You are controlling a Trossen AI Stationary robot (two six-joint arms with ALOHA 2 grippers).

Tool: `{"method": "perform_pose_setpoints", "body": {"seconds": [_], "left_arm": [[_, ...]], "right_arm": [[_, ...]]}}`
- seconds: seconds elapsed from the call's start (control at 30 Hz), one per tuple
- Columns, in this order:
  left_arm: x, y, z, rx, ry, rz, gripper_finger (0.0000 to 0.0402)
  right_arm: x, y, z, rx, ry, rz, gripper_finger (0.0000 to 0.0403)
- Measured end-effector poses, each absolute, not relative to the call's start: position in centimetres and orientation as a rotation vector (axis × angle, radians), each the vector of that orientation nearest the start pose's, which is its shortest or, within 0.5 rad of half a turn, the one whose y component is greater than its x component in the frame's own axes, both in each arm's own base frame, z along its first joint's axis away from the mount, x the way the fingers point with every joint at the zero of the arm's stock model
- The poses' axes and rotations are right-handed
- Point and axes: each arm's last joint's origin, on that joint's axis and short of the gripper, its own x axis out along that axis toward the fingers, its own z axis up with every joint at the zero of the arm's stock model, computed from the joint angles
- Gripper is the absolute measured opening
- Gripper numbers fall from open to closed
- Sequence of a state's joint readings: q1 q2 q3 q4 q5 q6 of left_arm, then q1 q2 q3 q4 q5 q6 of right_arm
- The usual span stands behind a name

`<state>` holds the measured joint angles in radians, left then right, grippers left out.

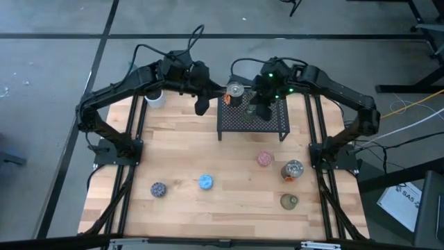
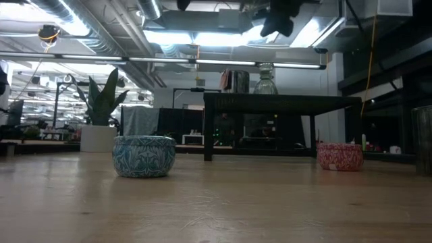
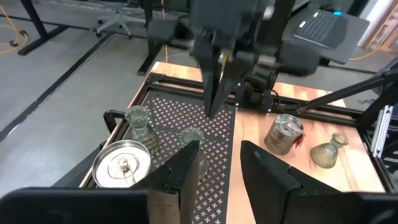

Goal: Pick & Place candle stick holders
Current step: Put the top green vase candle holder on the shelf aligned with the other green vase candle holder

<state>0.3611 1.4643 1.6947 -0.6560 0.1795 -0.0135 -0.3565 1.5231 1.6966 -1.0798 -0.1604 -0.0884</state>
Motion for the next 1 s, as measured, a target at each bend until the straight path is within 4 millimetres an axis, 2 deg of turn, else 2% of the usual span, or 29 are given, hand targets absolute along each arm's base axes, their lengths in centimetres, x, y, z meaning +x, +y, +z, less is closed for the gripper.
{"method": "perform_pose_setpoints", "body": {"seconds": [0.33, 0.57, 1.0], "left_arm": [[27.6, 9.9, 45.0, -0.117, 0.375, 0.183, 0.0091], [27.5, 9.8, 45.1, -0.117, 0.373, 0.183, 0.007], [27.5, 9.8, 45.1, -0.117, 0.373, 0.183, 0.0049]], "right_arm": [[30.3, -10.8, 37.0, 0.138, 0.947, -0.114, 0.0013], [31.4, -10.9, 35.7, 0.159, 0.985, -0.084, 0.0006], [31.7, -10.7, 35.5, 0.13, 0.994, -0.066, 0.0001]]}}
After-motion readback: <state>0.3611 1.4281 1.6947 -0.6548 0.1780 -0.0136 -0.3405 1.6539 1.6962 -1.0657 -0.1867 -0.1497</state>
